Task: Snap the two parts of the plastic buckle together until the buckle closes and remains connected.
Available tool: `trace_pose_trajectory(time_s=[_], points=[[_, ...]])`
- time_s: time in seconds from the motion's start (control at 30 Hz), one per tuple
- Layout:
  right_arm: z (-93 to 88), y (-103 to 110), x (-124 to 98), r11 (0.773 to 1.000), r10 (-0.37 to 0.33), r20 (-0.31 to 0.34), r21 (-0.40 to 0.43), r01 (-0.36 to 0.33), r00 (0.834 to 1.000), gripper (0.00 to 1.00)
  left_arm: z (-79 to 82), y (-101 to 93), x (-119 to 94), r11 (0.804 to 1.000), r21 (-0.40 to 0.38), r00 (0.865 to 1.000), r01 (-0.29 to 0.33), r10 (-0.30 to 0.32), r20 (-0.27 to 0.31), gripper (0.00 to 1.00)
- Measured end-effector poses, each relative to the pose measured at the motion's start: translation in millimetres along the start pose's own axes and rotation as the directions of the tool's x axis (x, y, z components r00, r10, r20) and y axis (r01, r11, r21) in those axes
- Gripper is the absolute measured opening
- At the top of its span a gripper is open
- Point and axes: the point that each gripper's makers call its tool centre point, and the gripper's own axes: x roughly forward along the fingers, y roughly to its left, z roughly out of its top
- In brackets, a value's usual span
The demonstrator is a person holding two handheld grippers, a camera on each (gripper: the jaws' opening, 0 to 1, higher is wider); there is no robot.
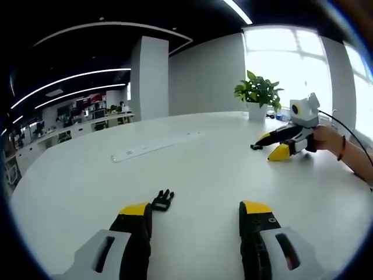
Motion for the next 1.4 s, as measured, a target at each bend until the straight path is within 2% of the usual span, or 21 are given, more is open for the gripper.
trace_pose_trajectory(time_s=[0.13,0.27,0.53,0.7,0.73,0.83,0.87,1.03,1.13,1.23,1.33,1.4], points=[[0.5,4.0,0.5,1.000,0.009,0.009,-0.009,-0.009,1.000,0.46,0.0,1.7,-0.4,1.000,-0.004,1.000,-0.012,0.012,0.001,0.59],[2.1,8.9,-0.9,1.000,0.010,0.016,-0.016,-0.010,1.000,0.41,1.8,5.8,0.5,0.999,-0.013,0.999,-0.041,0.041,0.012,0.52],[-4.6,23.3,-11.5,1.000,-0.026,0.024,-0.006,0.026,0.999,0.40,3.8,10.8,0.8,0.998,-0.021,0.998,-0.061,0.061,0.015,0.52],[-5.5,21.1,-11.5,0.999,-0.039,0.022,0.007,0.038,0.999,0.38,4.0,11.6,1.5,0.997,-0.023,0.997,-0.070,0.071,0.018,0.51],[-3.4,14.7,-8.8,0.999,-0.044,0.025,0.005,0.044,0.999,0.38,4.3,12.5,1.9,0.997,-0.024,0.997,-0.075,0.076,0.020,0.51],[-4.3,18.9,-10.2,0.999,-0.045,0.028,0.010,0.045,0.999,0.37,5.0,14.5,3.0,0.996,-0.028,0.996,-0.089,0.090,0.027,0.47],[-2.5,13.9,-7.6,0.999,-0.048,0.029,0.012,0.048,0.998,0.37,5.4,15.0,3.4,0.995,-0.028,0.995,-0.096,0.097,0.028,0.46],[-2.8,18.4,-8.6,0.998,-0.055,0.033,0.015,0.054,0.998,0.36,5.2,13.8,3.7,0.995,-0.029,0.995,-0.090,0.091,0.032,0.45],[-0.7,13.0,-6.9,0.998,-0.064,0.039,0.017,0.063,0.997,0.34,4.9,14.6,3.5,0.995,-0.040,0.995,-0.092,0.093,0.031,0.45],[-1.4,17.1,-9.0,0.997,-0.074,0.045,0.023,0.073,0.996,0.29,4.7,14.1,3.4,0.995,-0.040,0.995,-0.092,0.093,0.033,0.44],[-2.8,21.9,-11.3,0.996,-0.087,0.050,0.026,0.086,0.995,0.26,5.0,14.3,3.5,0.995,-0.039,0.995,-0.095,0.096,0.035,0.38],[-1.4,17.1,-9.2,0.996,-0.092,0.052,0.025,0.091,0.994,0.25,5.0,14.3,3.3,0.995,-0.037,0.995,-0.096,0.097,0.036,0.35]])
